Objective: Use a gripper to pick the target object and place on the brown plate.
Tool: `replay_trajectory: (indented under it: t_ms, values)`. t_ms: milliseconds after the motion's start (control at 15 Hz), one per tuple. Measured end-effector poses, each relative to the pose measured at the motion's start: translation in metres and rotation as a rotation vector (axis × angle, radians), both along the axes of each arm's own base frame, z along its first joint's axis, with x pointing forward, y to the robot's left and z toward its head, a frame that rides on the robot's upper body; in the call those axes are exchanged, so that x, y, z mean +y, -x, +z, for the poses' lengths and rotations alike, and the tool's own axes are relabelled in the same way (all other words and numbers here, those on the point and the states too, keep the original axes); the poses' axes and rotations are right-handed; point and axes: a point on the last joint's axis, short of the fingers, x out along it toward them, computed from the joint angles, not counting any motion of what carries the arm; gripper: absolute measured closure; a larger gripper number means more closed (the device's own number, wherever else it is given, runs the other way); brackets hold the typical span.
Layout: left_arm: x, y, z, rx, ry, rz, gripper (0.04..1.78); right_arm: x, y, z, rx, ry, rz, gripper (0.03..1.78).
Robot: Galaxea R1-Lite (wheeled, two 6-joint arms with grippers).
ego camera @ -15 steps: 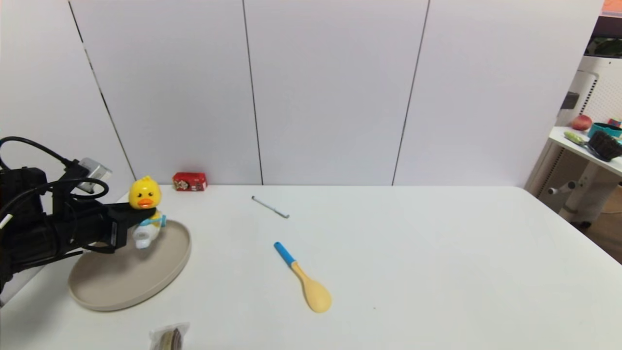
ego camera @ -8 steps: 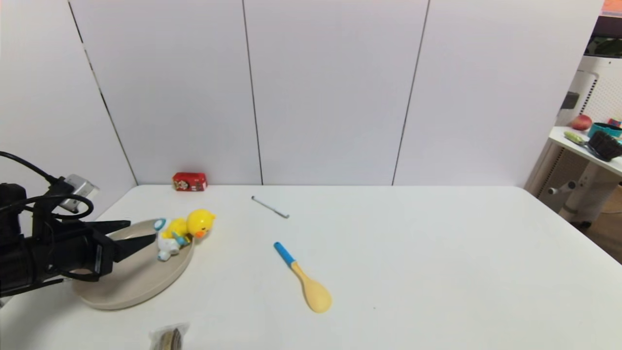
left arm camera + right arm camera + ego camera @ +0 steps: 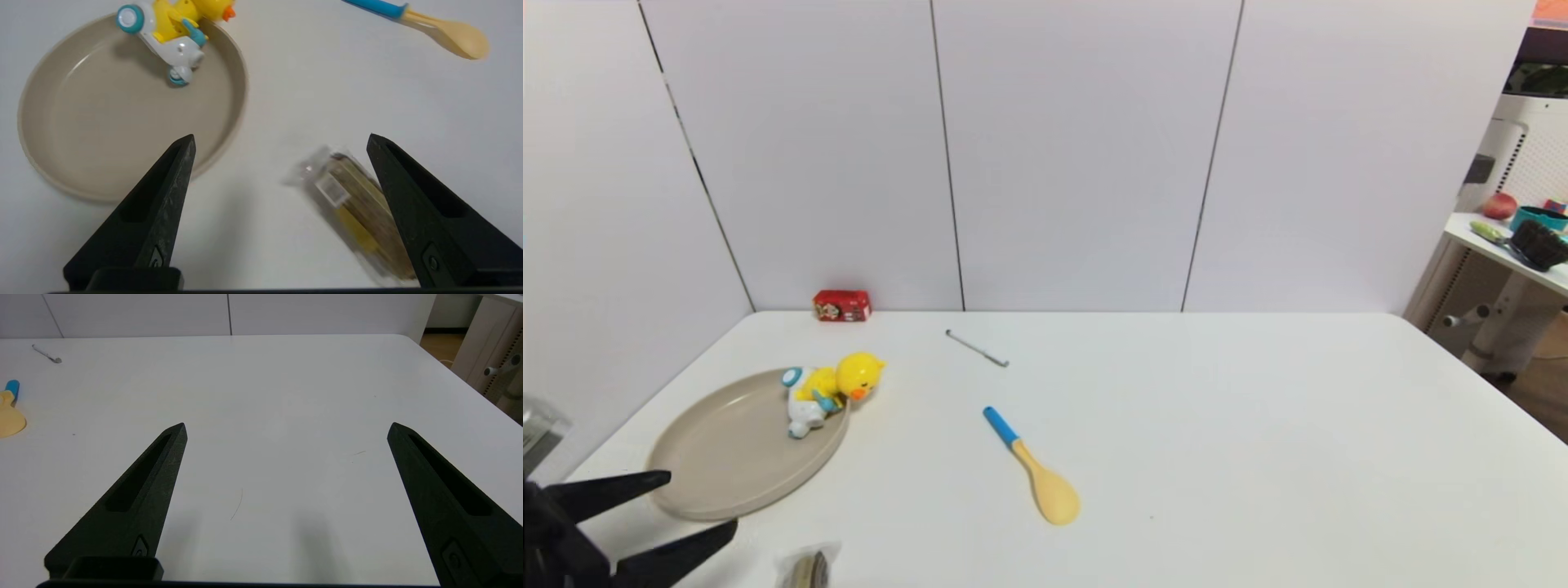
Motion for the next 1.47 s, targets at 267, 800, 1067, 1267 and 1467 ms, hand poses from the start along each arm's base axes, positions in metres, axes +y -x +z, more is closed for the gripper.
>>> replay_trajectory:
  t_ms: [267, 800, 1067, 1267, 1467]
  values:
    - [-0.016, 0.057, -0.031, -0.155, 0.017, 0.023, 0.22, 0.0, 0.0, 0.0, 0.0, 0.0, 0.0, 0.12]
    - [-0.01, 0.1, -0.081, -0.329, -0.029, 0.341, 0.15, 0.0, 0.0, 0.0, 0.0, 0.0, 0.0, 0.12]
    - [-0.01, 0.109, -0.084, -0.417, 0.061, 0.373, 0.15, 0.0, 0.0, 0.0, 0.0, 0.0, 0.0, 0.12]
    - [-0.009, 0.11, -0.084, -0.427, 0.114, 0.4, 0.13, 0.0, 0.0, 0.0, 0.0, 0.0, 0.0, 0.12]
    - [-0.009, 0.111, -0.084, -0.431, 0.115, 0.402, 0.13, 0.0, 0.0, 0.0, 0.0, 0.0, 0.0, 0.12]
